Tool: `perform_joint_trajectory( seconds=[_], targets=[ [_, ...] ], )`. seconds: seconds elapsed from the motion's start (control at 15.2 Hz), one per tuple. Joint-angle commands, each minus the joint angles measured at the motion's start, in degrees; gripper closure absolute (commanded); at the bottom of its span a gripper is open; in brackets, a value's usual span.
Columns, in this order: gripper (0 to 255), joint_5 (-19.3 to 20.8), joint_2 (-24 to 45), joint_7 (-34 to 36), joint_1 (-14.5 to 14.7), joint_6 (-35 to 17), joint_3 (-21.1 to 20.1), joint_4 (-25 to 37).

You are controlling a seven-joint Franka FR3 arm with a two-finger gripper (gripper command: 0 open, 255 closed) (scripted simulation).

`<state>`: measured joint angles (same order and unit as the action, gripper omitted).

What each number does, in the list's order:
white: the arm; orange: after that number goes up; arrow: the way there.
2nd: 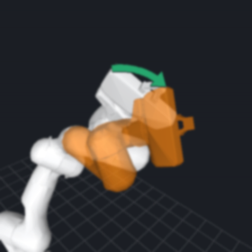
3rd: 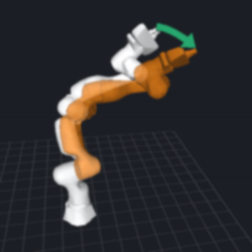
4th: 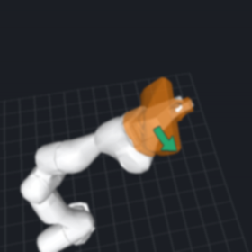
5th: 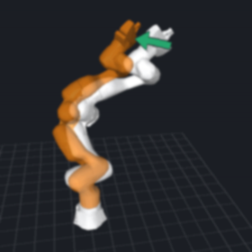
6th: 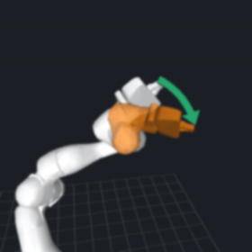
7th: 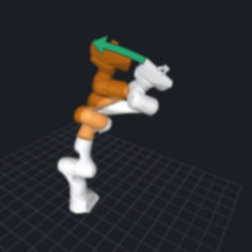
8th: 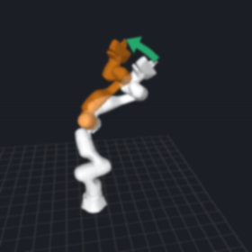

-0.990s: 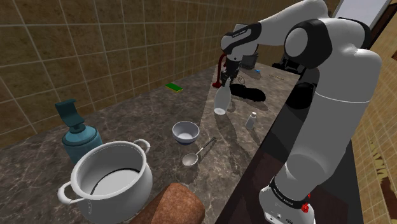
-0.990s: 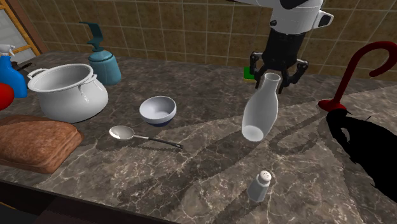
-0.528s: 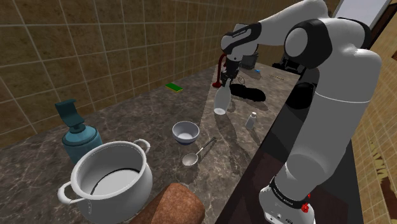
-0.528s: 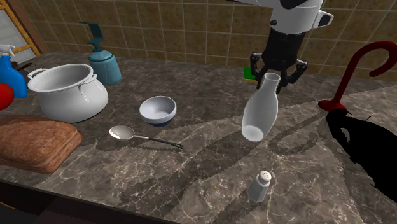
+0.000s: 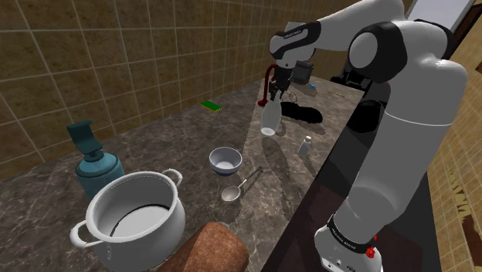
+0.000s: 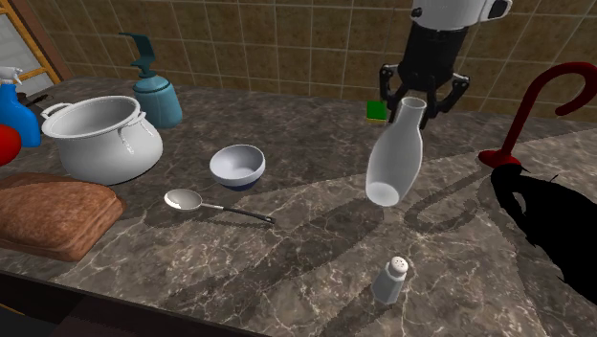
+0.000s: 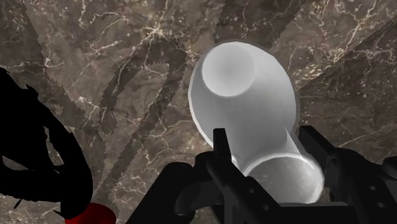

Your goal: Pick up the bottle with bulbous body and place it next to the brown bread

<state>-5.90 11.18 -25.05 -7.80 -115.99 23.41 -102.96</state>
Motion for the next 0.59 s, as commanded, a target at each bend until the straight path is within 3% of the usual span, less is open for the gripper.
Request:
perform_joint_trajectory(
  seconds=[0.0,0.53],
  targets=[
    [255,0.21,-0.4,0.08,-0.02,1.31,0.08,0.95],
    [255,0.82,-1.4,0.56,-0.02,7.16,0.25,5.9]
  ],
)
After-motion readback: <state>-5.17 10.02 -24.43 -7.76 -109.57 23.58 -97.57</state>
